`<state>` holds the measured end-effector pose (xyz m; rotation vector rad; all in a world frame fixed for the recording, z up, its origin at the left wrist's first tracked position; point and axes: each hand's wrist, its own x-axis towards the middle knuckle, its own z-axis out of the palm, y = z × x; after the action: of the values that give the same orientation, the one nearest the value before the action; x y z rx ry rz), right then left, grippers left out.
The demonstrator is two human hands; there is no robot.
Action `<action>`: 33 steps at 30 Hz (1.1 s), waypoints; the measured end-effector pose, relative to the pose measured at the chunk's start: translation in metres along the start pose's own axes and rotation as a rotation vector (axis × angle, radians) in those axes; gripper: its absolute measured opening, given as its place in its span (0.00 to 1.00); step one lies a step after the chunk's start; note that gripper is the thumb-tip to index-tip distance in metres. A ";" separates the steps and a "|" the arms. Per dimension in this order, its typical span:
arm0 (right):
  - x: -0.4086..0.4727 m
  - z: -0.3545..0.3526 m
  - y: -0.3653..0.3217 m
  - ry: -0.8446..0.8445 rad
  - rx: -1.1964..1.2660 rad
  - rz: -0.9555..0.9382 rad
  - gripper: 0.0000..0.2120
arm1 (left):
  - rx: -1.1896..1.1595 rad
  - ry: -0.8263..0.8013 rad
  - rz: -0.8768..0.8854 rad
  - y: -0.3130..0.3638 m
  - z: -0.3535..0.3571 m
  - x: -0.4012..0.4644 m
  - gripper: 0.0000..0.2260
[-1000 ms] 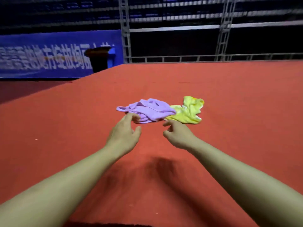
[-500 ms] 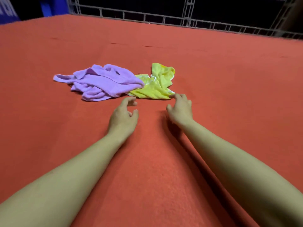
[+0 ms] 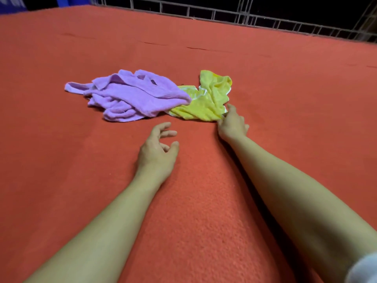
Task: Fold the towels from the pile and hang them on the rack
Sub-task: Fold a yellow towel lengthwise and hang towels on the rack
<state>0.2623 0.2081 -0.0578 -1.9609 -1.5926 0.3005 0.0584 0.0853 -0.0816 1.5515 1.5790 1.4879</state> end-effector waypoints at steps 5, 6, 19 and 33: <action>-0.007 -0.002 0.003 -0.021 0.056 -0.001 0.23 | 0.006 0.011 -0.005 0.001 -0.001 -0.002 0.18; -0.013 -0.005 0.004 -0.028 0.069 -0.011 0.24 | 0.002 0.012 -0.004 0.002 -0.002 -0.002 0.18; -0.228 -0.095 0.000 -0.004 0.359 -0.588 0.29 | 0.047 -0.270 0.347 0.061 -0.027 -0.082 0.28; -0.304 -0.202 -0.038 -0.197 0.610 -0.645 0.31 | 0.145 -0.411 0.547 0.180 -0.115 -0.132 0.20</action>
<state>0.2568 -0.1363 0.0692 -0.9300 -1.8750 0.6301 0.0610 -0.1166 0.0684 2.3289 1.0917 1.1986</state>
